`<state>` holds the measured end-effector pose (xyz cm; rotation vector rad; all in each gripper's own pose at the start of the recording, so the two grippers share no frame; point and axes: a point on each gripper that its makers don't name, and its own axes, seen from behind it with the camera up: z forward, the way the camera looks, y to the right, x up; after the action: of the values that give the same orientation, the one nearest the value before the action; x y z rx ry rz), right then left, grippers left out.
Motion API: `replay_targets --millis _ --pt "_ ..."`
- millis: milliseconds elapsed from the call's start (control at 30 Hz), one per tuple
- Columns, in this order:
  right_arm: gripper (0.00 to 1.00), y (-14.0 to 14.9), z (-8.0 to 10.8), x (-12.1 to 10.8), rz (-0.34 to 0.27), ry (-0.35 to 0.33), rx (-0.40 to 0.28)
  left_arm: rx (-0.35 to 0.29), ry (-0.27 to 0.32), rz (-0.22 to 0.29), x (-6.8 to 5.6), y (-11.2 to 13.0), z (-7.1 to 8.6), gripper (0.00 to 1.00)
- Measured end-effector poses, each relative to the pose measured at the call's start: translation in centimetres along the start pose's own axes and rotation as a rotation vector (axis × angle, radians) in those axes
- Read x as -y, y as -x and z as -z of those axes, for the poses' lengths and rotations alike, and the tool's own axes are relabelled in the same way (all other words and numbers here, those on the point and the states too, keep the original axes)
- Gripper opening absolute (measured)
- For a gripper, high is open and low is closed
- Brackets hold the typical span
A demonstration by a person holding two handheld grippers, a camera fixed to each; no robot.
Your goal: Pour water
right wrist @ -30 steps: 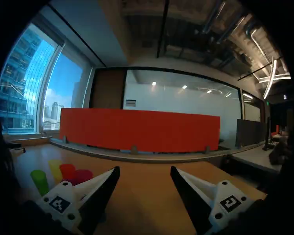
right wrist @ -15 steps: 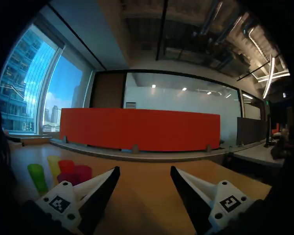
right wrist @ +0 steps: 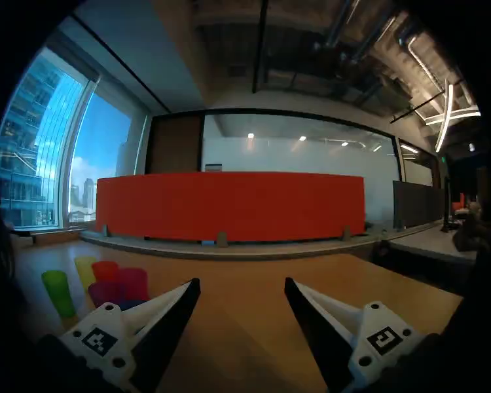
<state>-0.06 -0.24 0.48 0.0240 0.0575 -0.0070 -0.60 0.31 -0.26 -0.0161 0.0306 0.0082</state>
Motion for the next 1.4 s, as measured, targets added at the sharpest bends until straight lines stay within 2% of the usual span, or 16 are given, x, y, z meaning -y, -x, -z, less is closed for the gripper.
replay_targets --millis 400,1400 --pt "1.0 0.95 -0.13 -0.33 -0.005 0.01 0.041 0.0 0.0 0.0 0.0 0.01 0.02 0.99" --pt "1.0 0.92 -0.27 -0.36 -0.005 0.008 0.042 0.0 0.0 0.0 -0.07 0.0 0.04 0.99"
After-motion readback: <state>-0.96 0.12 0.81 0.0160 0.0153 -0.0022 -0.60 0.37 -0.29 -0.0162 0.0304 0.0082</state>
